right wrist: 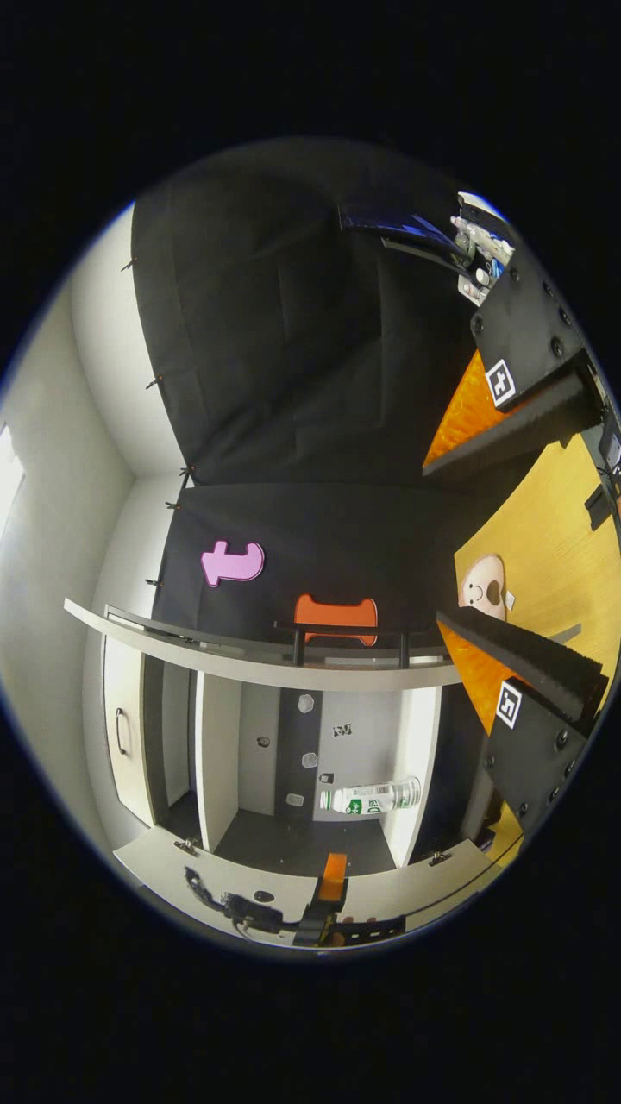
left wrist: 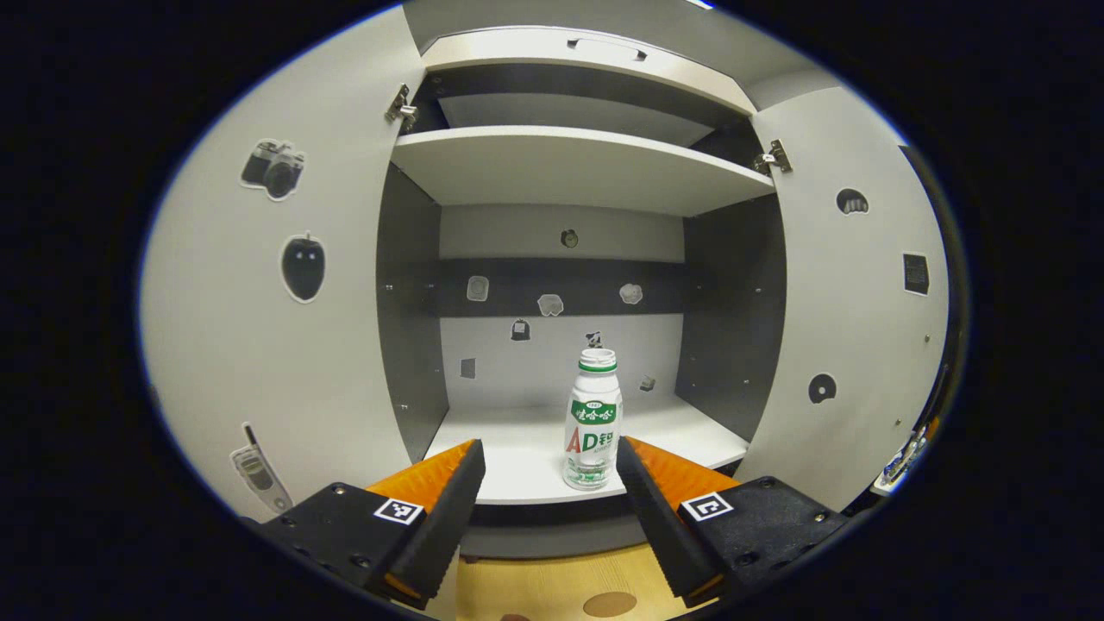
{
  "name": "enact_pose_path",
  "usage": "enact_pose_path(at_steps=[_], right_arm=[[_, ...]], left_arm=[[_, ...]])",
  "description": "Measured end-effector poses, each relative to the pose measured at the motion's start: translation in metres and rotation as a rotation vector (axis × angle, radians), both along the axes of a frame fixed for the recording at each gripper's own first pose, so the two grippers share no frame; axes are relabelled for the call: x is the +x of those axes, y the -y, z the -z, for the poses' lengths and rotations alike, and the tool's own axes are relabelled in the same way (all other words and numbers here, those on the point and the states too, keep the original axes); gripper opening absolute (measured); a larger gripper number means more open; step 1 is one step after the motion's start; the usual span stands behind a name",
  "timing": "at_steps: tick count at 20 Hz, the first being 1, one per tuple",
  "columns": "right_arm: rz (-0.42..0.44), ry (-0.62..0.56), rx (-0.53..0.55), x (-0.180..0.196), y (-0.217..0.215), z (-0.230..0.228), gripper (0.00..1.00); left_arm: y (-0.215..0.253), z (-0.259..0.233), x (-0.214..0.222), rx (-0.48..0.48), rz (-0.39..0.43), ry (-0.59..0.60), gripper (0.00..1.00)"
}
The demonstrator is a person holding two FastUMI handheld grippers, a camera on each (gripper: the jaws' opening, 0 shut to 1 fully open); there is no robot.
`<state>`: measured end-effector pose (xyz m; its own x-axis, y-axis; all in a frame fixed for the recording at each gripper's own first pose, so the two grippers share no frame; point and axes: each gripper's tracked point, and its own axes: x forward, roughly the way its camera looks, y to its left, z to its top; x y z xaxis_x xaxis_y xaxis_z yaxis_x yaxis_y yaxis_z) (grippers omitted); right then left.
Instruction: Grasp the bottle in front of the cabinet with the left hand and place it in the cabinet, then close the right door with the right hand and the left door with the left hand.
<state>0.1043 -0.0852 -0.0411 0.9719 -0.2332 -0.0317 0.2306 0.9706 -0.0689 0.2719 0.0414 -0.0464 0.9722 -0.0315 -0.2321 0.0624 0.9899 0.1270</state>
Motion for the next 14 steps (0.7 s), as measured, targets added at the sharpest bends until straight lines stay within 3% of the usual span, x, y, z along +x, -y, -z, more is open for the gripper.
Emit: enact_pose_path(at_steps=[11,14], right_arm=[[-0.026,-0.061,-0.070,0.058,0.026,0.051,0.99],[-0.051,-0.081,-0.040,0.077,0.024,0.068,0.98]], left_arm=[[-0.030,-0.056,-0.135,-0.042,-0.036,0.112,0.93],[-0.051,-0.068,-0.162,-0.033,-0.076,0.133,0.93]])
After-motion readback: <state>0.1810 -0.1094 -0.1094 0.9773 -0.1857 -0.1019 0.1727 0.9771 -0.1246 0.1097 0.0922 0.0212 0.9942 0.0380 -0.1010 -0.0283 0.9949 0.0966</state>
